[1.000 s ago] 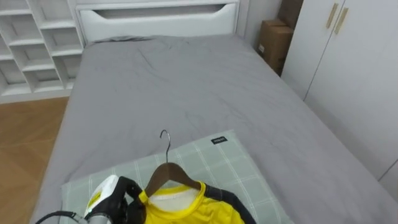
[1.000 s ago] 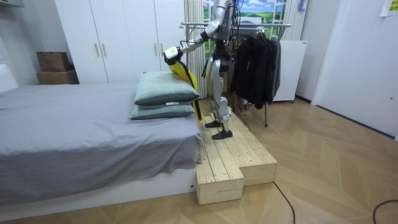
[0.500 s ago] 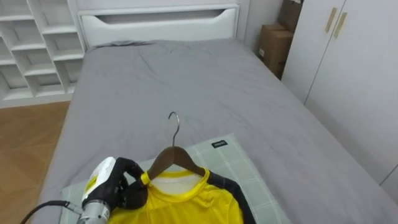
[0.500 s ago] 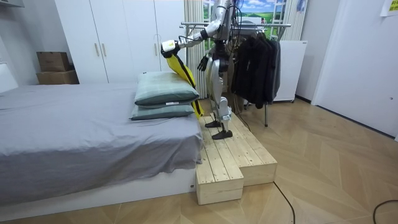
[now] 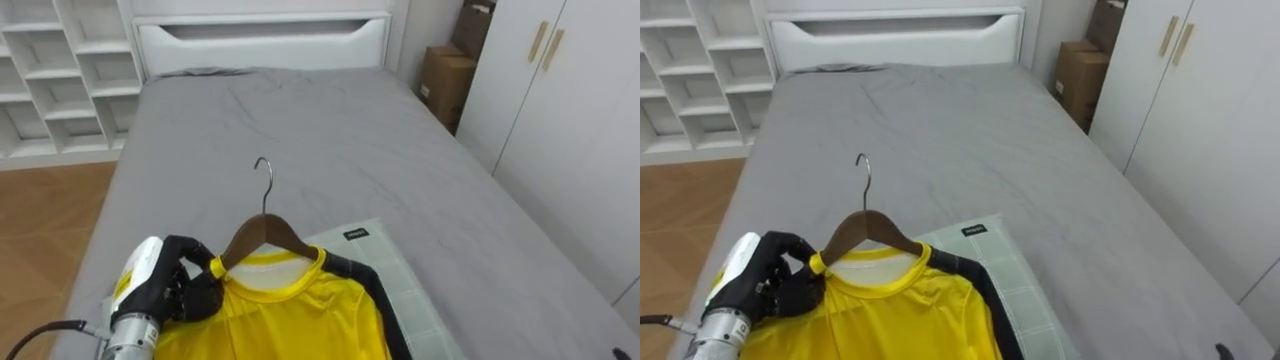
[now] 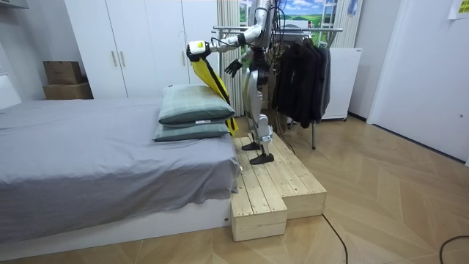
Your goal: Hang clothes
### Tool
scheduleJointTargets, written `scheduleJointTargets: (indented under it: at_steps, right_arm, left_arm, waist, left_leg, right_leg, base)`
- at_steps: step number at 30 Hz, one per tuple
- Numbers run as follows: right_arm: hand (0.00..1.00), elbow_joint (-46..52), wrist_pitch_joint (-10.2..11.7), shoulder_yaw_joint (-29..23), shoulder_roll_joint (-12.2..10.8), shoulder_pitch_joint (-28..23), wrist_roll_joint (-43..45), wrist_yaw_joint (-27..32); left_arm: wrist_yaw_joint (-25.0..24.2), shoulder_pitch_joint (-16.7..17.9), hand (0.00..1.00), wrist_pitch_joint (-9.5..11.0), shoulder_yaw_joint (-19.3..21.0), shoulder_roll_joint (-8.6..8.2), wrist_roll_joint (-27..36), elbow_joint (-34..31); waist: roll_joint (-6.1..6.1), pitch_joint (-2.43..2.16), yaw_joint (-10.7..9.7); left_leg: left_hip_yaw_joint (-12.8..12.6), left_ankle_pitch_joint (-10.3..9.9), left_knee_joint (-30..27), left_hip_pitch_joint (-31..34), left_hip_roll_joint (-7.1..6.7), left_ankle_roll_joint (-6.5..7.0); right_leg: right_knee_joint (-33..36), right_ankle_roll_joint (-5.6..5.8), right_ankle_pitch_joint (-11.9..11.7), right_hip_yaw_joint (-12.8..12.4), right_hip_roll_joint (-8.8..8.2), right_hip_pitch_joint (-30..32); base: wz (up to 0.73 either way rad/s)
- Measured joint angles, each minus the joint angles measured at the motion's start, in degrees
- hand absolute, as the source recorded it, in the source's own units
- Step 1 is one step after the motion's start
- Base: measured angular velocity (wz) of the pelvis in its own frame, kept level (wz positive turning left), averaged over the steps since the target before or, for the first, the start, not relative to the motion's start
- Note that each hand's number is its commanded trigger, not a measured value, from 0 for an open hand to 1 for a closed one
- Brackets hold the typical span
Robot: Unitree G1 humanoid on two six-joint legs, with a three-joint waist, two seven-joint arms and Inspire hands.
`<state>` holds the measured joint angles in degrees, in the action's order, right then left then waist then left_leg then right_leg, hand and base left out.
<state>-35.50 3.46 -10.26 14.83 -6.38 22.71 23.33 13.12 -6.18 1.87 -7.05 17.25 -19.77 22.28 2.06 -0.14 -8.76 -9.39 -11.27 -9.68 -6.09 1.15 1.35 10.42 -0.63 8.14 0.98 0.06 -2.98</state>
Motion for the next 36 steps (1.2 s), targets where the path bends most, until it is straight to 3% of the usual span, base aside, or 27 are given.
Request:
scheduleJointTargets:
  at_steps: [8,17,20,36]
  right_arm:
    - [0.0,13.2,-2.2,0.0,0.0,0.1,0.2,0.3]
    - [0.0,23.0,-2.3,2.0,0.0,0.8,5.2,-1.0]
    - [0.0,25.3,-2.4,2.3,0.0,1.0,6.9,-2.3]
    - [0.0,27.8,-3.6,5.0,1.2,7.8,8.1,-9.9]
  left_arm:
    - [0.0,0.0,1.0,-2.3,0.2,-0.08,0.0,-4.3]
    - [0.0,0.9,1.0,-2.9,0.2,-0.35,-0.8,-5.8]
    - [0.0,1.1,1.0,-3.3,0.2,-0.35,-1.2,-8.2]
    - [-0.6,1.3,1.0,-3.3,0.2,-0.23,-1.2,-13.3]
  waist:
    - [-0.24,-0.02,1.3]
    - [-1.29,0.49,2.8]
    - [-1.32,0.48,3.4]
    - [-1.11,0.35,4.6]
  left_leg:
    - [-0.3,0.0,0.4,-0.4,0.03,0.0]
    - [-1.4,-0.1,0.6,-1.7,0.18,-0.11]
    - [-1.4,-0.1,0.5,-1.6,0.19,-0.12]
    - [-0.6,-0.1,0.1,-1.0,0.12,-0.13]
  right_leg:
    - [0.1,-0.01,0.0,-0.5,0.07,-0.1]
    - [0.2,-0.04,0.0,-0.9,0.14,-0.9]
    - [0.2,-0.03,0.0,-0.9,0.25,-0.8]
    - [0.0,0.0,0.0,0.1,0.05,-1.0]
  base:
    - [-0.01]
    - [-0.04]
    - [0.0]
    - [0.02]
